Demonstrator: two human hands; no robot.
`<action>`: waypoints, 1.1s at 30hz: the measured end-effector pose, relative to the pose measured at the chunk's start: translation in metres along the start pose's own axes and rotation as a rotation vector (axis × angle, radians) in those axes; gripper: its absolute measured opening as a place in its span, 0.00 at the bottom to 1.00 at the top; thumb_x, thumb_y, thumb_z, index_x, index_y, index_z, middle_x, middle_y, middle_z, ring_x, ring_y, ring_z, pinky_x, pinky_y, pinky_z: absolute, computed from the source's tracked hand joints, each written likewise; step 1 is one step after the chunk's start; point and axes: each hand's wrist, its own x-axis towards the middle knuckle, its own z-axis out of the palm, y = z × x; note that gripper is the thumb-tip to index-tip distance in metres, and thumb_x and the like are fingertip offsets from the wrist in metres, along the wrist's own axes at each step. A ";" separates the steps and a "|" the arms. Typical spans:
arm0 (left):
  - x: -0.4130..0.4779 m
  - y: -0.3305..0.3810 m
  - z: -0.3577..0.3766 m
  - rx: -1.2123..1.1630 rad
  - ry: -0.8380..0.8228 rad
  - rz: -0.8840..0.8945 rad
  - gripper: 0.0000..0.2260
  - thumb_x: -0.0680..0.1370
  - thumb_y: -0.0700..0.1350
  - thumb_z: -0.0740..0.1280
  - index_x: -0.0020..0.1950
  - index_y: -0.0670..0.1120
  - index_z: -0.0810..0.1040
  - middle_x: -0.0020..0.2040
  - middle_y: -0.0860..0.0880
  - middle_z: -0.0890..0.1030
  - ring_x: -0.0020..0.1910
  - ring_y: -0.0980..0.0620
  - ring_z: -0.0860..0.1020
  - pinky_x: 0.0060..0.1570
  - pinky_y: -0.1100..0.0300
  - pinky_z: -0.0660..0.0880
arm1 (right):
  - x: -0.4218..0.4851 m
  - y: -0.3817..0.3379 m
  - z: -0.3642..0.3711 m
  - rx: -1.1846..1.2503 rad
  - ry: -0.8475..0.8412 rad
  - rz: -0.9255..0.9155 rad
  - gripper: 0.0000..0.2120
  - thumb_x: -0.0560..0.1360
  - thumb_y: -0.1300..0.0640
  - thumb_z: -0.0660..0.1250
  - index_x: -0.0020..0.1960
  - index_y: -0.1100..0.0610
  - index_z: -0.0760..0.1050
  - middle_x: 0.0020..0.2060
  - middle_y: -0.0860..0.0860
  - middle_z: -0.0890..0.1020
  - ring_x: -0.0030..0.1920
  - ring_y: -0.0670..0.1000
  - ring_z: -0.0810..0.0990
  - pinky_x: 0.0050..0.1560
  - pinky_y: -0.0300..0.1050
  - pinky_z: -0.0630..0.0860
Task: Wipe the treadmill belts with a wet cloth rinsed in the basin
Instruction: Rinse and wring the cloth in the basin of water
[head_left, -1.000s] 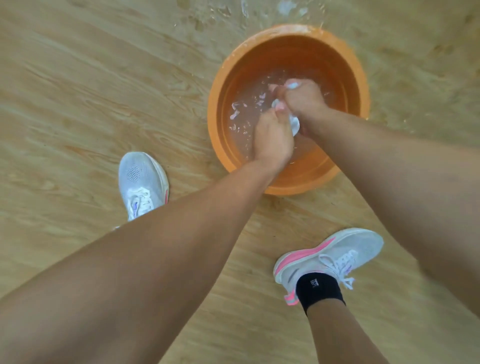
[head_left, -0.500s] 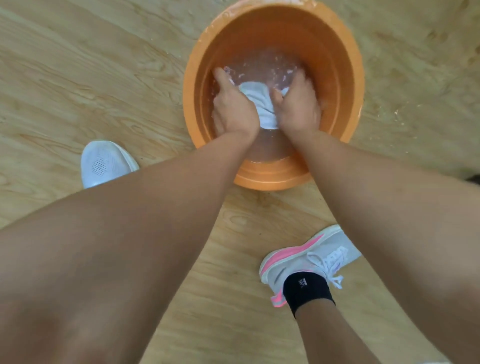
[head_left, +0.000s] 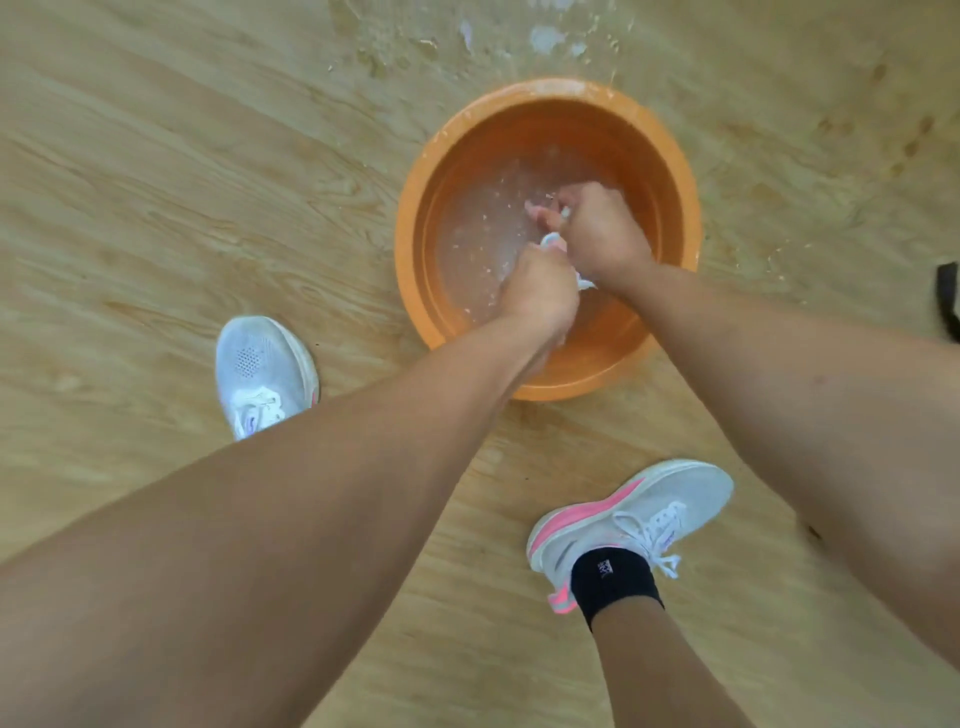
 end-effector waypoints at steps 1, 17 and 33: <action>-0.005 0.003 0.004 -0.008 0.019 0.021 0.16 0.86 0.56 0.53 0.62 0.49 0.74 0.54 0.35 0.83 0.38 0.41 0.77 0.36 0.55 0.70 | 0.003 0.002 -0.004 0.046 0.044 0.032 0.23 0.82 0.43 0.68 0.34 0.55 0.70 0.31 0.51 0.78 0.34 0.56 0.73 0.37 0.49 0.66; 0.061 0.008 -0.023 -0.260 0.120 -0.198 0.15 0.85 0.56 0.62 0.48 0.47 0.79 0.35 0.48 0.81 0.28 0.50 0.78 0.27 0.66 0.73 | -0.006 -0.020 0.065 0.497 0.181 0.121 0.19 0.81 0.46 0.67 0.40 0.59 0.81 0.35 0.53 0.84 0.41 0.57 0.82 0.45 0.50 0.76; -0.017 0.012 -0.041 -0.045 0.509 0.092 0.15 0.85 0.54 0.64 0.61 0.43 0.76 0.56 0.43 0.82 0.54 0.43 0.79 0.53 0.54 0.72 | -0.033 -0.001 -0.018 0.349 0.173 0.396 0.27 0.84 0.39 0.62 0.37 0.59 0.75 0.40 0.60 0.82 0.47 0.60 0.80 0.47 0.49 0.69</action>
